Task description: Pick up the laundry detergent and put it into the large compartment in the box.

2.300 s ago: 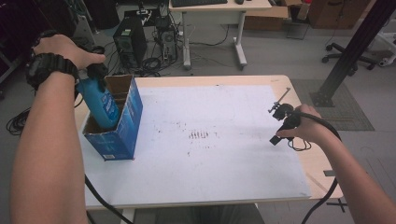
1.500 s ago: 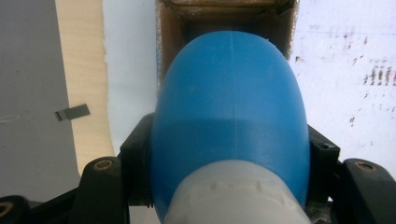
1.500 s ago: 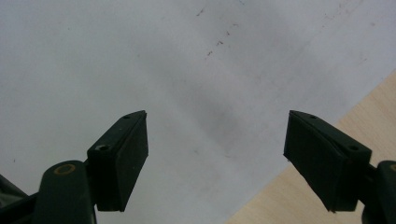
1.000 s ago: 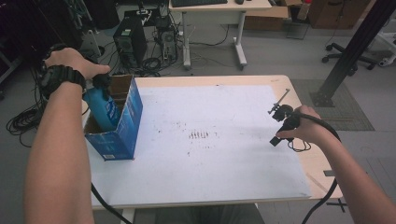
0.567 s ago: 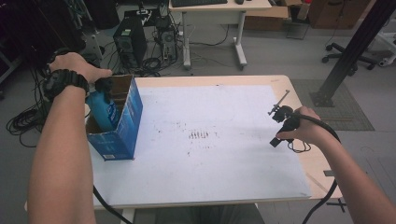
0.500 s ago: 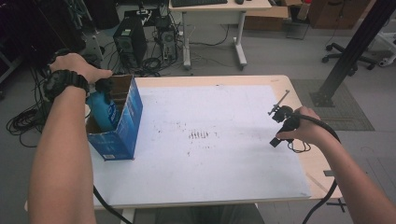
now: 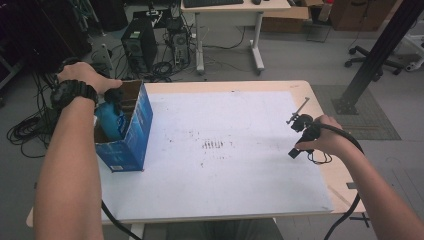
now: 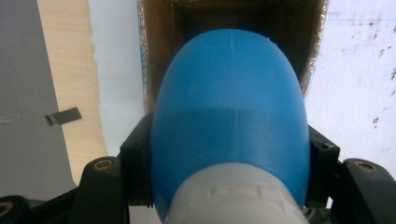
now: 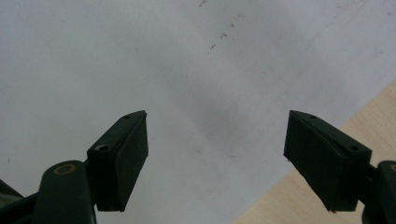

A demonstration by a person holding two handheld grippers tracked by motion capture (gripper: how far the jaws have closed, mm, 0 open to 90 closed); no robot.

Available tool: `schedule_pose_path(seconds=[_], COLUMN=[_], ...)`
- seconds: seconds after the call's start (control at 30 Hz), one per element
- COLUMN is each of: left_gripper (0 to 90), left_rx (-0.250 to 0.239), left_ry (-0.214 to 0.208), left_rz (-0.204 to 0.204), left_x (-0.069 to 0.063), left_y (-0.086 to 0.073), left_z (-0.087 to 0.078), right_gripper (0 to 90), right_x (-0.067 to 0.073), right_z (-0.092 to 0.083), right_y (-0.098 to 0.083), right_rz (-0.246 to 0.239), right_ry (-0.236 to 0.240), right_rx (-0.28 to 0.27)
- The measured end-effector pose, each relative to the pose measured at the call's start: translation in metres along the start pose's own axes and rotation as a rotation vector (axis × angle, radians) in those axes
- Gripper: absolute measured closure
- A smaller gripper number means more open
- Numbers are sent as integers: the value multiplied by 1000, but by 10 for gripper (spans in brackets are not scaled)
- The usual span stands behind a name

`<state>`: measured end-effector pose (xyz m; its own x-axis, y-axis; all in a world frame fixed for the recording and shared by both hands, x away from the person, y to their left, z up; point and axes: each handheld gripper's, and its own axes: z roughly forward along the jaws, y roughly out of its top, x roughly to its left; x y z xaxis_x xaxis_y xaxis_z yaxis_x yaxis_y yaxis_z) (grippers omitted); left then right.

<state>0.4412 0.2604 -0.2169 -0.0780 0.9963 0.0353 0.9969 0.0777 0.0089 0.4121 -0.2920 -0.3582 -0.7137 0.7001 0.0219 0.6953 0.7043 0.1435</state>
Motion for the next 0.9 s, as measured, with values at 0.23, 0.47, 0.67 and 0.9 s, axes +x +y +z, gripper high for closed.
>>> schedule_pose_path(seconds=[0.23, 0.47, 0.67, 0.9], left_gripper=[375, 375, 375, 375], left_rx=[3, 8, 16, 21], left_ry=[-14, -12, -12, -13], left_rz=[-3, -4, 2, 5], left_x=[2, 3, 1, -1], left_y=[-1, -1, 0, 1], left_z=[7, 14, 18, 24], right_gripper=[221, 221, 221, 220], right_x=[1, 1, 1, 0], right_z=[0, 2, 3, 4], right_y=[0, -1, -1, -2], right_rz=[-3, 0, 0, 2], right_ry=[0, 2, 1, 4], right_rx=[-1, 0, 3, 3])
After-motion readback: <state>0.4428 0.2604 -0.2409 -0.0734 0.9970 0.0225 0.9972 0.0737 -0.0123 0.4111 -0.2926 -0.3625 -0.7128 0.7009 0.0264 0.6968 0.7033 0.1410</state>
